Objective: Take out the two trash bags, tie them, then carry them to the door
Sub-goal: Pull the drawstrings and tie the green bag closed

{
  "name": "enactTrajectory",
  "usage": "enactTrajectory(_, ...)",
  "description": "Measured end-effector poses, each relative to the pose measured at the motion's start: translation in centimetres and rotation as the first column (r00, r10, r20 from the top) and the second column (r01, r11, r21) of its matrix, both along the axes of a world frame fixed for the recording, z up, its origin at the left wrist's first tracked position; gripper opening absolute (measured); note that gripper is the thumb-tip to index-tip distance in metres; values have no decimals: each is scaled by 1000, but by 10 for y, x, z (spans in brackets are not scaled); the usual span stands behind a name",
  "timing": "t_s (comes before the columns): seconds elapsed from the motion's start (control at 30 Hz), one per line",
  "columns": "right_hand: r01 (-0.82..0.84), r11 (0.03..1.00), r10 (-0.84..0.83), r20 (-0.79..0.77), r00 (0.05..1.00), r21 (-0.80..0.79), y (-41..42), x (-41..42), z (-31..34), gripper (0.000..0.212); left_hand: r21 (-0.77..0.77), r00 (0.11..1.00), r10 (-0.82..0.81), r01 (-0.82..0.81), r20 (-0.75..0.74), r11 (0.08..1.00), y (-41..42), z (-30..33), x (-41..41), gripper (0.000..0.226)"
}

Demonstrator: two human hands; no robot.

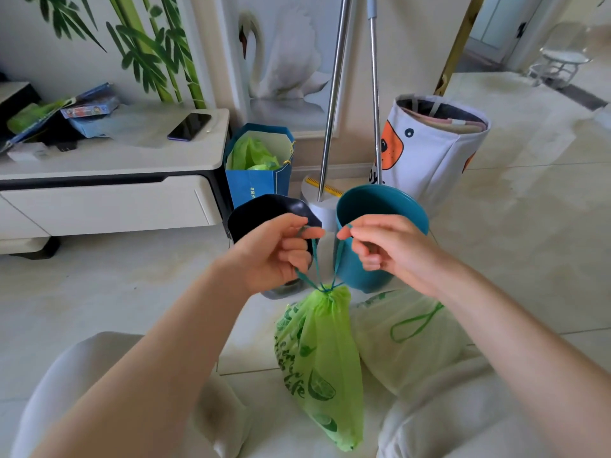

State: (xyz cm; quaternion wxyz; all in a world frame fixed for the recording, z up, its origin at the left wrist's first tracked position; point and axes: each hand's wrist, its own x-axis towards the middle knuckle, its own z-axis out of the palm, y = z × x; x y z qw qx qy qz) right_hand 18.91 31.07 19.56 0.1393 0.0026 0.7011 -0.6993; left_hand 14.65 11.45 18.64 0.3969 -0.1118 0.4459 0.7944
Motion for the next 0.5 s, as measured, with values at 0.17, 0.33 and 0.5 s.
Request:
enactTrajectory(0.17,-52,999,51,-53,997,-17,-2,0,10,22,-191,981,-181,164,-75,968,26,-5,2,41)
enactTrajectory(0.33,-96,995,95,-48,994,-24,4,-1,12,29,-93,986,-59,45,-159,995,35,-7,1,33)
enactTrajectory(0.5,-165,979,170,-32,985,117,4,4,1,20,69,969,158,-147,-192,987,35,-12,0,37)
